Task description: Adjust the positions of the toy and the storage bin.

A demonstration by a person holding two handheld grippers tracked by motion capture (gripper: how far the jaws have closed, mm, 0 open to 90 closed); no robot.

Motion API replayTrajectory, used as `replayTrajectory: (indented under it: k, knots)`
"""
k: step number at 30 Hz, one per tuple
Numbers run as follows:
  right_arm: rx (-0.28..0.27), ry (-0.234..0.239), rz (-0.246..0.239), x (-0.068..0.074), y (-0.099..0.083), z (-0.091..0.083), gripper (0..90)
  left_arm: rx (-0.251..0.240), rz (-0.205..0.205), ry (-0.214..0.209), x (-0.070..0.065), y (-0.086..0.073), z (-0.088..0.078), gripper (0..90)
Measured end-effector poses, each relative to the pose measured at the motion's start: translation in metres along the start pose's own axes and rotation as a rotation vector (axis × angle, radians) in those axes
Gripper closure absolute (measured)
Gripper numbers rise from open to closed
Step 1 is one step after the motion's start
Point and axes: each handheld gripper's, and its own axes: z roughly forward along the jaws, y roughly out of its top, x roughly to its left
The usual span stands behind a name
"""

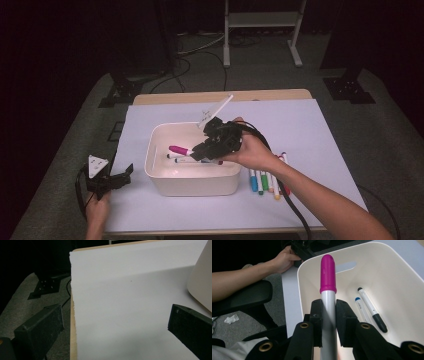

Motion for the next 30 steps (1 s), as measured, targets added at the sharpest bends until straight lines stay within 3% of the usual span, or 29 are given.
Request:
replayTrajectory:
  k: [30]
  knots:
    - [0.110,0.085,-0.043,-0.008,0.002,0.068,75.7,-0.001,-0.003,-0.006,0.001,0.000,0.000,0.0]
